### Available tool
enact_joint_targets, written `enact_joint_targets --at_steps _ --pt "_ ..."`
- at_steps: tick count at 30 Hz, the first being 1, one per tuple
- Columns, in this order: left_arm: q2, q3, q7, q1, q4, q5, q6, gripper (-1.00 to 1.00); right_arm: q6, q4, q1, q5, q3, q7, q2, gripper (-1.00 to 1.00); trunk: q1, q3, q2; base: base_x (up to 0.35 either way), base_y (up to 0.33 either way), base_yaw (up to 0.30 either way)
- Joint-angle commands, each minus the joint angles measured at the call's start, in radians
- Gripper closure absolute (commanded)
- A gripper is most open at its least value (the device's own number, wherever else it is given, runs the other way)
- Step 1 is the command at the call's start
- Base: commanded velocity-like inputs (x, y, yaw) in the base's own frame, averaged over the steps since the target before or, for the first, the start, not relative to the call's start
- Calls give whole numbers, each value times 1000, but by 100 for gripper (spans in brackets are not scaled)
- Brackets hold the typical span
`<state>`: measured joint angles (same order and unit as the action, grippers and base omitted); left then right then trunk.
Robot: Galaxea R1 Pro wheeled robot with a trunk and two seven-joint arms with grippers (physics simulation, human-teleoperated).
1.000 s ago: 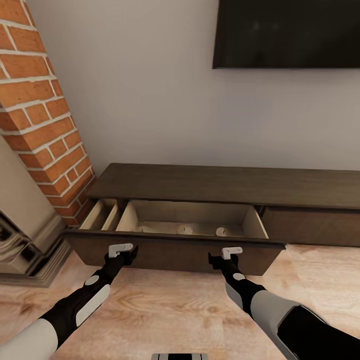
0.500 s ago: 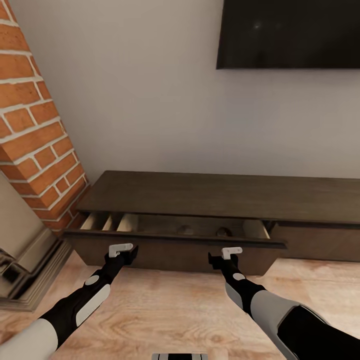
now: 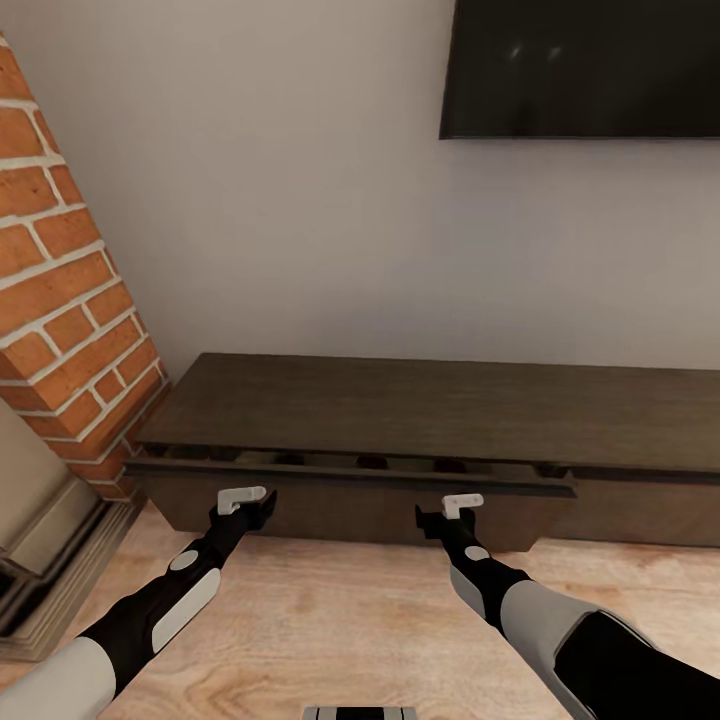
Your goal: Place each of the two pumpkins and all three candles from the living room inside a cabinet in the living room (use any cabinet), then make sure every cabinet is closed, and position the cauldron so it is next to a table in the living room.
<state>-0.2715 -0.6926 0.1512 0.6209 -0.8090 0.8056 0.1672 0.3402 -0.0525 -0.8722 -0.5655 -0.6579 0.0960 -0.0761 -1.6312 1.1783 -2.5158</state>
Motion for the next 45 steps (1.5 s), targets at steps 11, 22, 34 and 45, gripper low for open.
enact_joint_targets --at_steps 11,22,34,45 --pt "-2 -8 8 2 -2 9 6 -100 2 0 -1 -4 -11 5 0 -100 0 1 0 168 0 0" --pt "-2 -8 8 2 -2 9 8 -100 2 0 -1 -4 -11 5 -1 -100 0 1 0 -39 0 0" --pt "-2 -8 8 2 -2 9 8 -100 2 0 -1 -4 -11 5 0 -100 0 1 0 -322 0 0" --pt "-2 -9 7 2 -3 9 4 -100 -1 0 -1 -4 -11 4 1 -100 0 1 0 -342 0 0"
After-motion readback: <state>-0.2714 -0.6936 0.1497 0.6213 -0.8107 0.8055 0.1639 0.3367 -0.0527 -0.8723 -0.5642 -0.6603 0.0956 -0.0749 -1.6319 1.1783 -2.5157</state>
